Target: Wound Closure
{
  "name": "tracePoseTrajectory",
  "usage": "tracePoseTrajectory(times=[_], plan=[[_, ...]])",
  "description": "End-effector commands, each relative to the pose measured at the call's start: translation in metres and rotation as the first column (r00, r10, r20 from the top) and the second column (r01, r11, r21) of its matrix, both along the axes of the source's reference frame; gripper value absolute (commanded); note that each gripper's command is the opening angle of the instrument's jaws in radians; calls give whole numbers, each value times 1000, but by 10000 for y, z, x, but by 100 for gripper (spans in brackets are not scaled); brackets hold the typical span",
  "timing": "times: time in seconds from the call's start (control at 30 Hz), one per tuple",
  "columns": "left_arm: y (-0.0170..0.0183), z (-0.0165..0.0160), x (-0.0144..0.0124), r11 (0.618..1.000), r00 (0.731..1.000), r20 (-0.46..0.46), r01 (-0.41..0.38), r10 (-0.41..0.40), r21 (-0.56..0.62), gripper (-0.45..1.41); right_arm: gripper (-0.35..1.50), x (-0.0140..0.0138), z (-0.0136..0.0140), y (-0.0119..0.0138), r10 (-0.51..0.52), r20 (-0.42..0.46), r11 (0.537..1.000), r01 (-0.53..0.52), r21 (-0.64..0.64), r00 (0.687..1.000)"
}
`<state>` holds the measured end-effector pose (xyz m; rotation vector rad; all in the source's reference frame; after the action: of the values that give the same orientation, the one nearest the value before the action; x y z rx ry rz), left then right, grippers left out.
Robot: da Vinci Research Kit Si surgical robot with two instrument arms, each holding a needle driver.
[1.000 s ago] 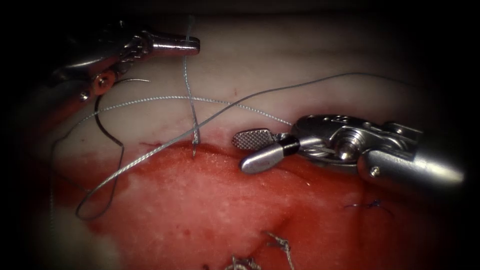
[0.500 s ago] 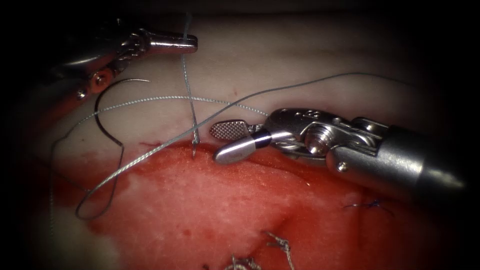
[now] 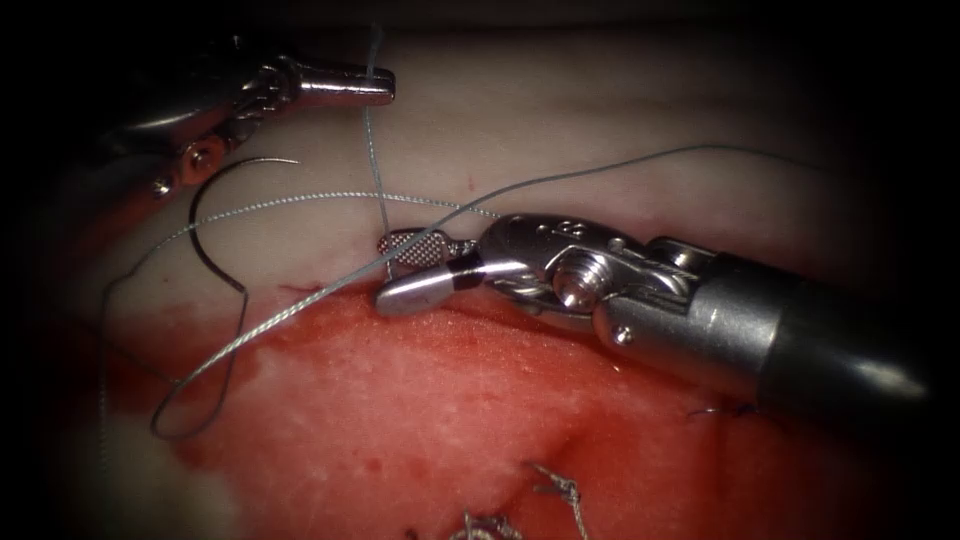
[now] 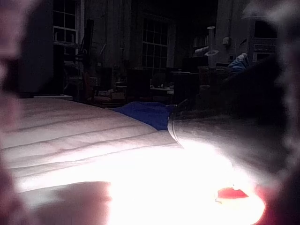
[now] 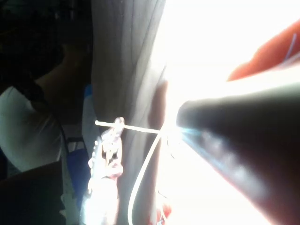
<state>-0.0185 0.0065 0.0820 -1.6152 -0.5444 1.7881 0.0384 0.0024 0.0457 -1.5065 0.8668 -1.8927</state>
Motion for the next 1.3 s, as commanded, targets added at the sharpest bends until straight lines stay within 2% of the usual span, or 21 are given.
tracePoseTrajectory(times=[0.03,0.2,0.83,1.3], plan=[[14,-10,0,1000,1000,4,5,-5,-9,-45,148,8,-10,13,6,-7,1000,-6,-4,1000],[14,-10,0,1000,1000,5,3,-3,-9,-45,148,9,-8,15,12,-3,1000,-12,-4,1000],[12,-12,-4,1000,1000,21,-3,3,-8,-45,148,51,12,11,46,15,998,-46,-40,999],[12,-12,-5,1000,1000,25,-3,3,-9,-45,146,59,12,11,65,-8,997,-66,-48,998]])
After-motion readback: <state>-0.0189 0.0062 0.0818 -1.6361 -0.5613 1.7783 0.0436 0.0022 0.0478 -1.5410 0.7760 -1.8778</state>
